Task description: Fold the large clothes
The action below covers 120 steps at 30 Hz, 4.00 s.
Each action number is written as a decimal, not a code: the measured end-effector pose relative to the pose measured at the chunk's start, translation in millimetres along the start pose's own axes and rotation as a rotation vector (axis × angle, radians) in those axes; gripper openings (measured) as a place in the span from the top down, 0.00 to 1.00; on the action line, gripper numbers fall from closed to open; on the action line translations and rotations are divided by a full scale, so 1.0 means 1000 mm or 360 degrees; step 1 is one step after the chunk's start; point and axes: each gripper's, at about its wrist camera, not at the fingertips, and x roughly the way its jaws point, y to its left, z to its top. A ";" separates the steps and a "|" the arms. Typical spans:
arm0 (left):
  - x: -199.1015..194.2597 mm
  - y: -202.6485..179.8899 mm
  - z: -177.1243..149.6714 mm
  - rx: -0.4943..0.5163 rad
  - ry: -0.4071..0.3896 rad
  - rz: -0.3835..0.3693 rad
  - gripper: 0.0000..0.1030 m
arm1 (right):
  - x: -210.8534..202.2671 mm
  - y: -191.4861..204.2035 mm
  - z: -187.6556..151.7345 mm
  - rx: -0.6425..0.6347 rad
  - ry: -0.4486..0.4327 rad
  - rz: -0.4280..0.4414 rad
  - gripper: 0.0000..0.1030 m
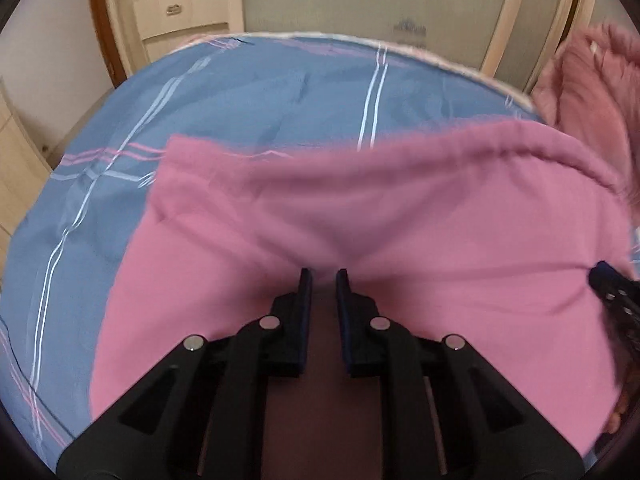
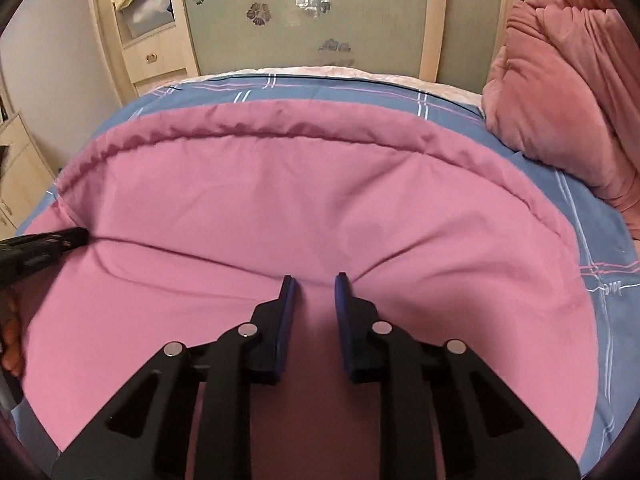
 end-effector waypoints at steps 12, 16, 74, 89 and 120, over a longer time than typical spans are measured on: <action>-0.074 0.094 -0.098 -0.0320 -0.0241 -0.0227 0.83 | 0.004 0.245 0.033 -0.0594 0.0225 0.0538 0.52; -0.060 0.101 -0.101 -0.0363 -0.0179 -0.0297 0.83 | 0.059 0.302 0.036 -0.0722 0.0363 0.0398 0.52; -0.038 -0.105 -0.046 0.0344 -0.0020 -0.0480 0.37 | -0.014 -0.050 0.045 0.0217 -0.0068 0.0111 0.43; 0.009 -0.168 -0.054 0.0435 0.0162 -0.0216 0.35 | -0.052 -0.138 -0.093 0.0334 0.0055 0.0178 0.33; -0.044 -0.154 -0.076 0.0497 -0.0239 -0.0082 0.30 | -0.040 -0.087 -0.073 0.0343 -0.0183 0.0017 0.15</action>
